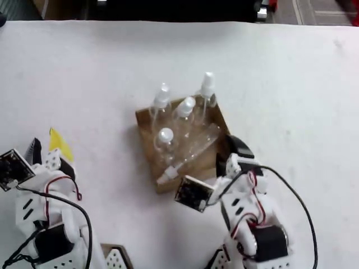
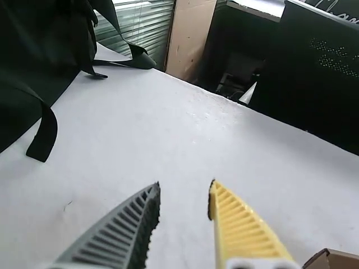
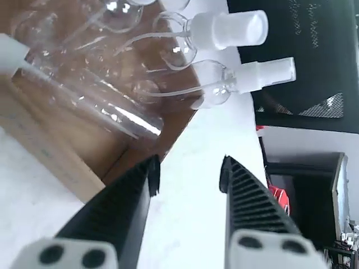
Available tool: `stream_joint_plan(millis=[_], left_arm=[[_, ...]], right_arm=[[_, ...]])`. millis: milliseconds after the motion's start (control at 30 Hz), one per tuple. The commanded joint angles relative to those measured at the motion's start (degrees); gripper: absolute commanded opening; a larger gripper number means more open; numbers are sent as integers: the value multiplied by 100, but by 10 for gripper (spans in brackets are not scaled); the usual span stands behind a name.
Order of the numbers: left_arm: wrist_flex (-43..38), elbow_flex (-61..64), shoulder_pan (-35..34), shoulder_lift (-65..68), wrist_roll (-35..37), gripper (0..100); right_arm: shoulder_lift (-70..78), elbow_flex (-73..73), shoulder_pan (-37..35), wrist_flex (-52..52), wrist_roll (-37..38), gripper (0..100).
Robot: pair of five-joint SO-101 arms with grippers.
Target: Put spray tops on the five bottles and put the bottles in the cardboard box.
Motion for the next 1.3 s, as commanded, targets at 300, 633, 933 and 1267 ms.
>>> stream_joint_plan(millis=[300,633,933,1267], left_arm=[[-193,9,-22,-66,18,139],[-193,9,-22,-66,18,139],[-193,9,-22,-66,18,139],[-193,9,-22,-66,18,139]], right_arm=[[2782,-1679,48,-312,1169,191],[5033,-2444,66,-286,2330,252],[6712,-3481,40,-163,2778,251],[6774,-2857,-92,-303,3112,251]])
